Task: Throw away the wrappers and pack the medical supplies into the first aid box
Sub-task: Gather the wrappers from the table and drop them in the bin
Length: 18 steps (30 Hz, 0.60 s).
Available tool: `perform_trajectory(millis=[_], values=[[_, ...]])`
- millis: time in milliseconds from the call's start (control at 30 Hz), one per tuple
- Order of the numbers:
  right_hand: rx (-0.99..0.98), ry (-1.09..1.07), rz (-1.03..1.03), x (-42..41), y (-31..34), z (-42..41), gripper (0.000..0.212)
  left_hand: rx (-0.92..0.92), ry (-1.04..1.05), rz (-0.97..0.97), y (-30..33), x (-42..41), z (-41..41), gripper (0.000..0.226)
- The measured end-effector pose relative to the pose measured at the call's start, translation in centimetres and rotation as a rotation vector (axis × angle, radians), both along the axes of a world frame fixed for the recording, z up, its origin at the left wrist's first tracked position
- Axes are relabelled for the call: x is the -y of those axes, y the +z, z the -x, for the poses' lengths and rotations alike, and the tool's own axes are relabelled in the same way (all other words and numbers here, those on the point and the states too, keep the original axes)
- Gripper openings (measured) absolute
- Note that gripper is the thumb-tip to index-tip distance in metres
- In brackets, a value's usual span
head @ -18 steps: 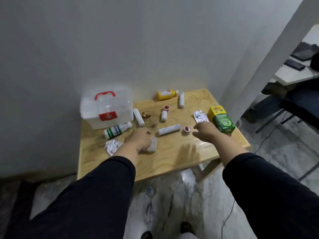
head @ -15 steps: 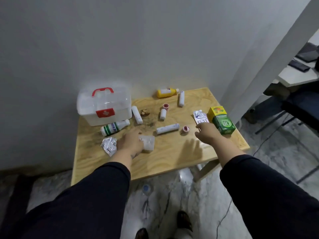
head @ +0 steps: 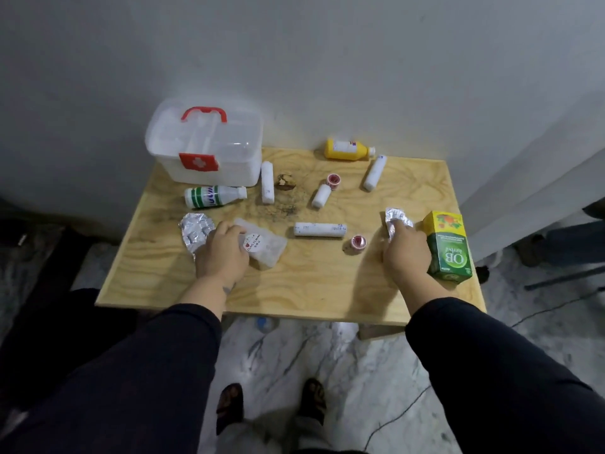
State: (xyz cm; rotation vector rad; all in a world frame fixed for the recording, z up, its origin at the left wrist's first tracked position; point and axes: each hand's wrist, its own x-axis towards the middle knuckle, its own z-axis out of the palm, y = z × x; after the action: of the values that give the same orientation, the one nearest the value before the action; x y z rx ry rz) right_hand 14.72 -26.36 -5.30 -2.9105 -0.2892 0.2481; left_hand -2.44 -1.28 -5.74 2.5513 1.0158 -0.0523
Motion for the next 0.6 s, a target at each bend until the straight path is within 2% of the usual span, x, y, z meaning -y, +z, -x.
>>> perform_trajectory(millis=[133,200,333,500,600], values=[[0.103,0.192,0.101,0.0,0.4,0.0,0.042,0.003,0.022,0.003,0.3,0.1,-0.2,0.035],[0.144,0.228,0.089,-0.3,0.8,-0.5,0.05,0.02,0.043,0.007,0.7,-0.1,-0.3,0.035],[0.169,0.161,-0.172,-2.6,2.7,-1.2,0.059,0.044,0.131,0.048,1.5,-1.5,-0.1,0.04],[0.174,0.235,-0.419,-8.2,4.8,-0.2,0.047,0.043,0.234,0.11,1.3,-4.2,1.0,0.037],[0.119,0.318,-0.552,-11.8,6.0,1.5,0.041,-0.029,0.309,0.144,0.5,-5.3,1.6,0.041]])
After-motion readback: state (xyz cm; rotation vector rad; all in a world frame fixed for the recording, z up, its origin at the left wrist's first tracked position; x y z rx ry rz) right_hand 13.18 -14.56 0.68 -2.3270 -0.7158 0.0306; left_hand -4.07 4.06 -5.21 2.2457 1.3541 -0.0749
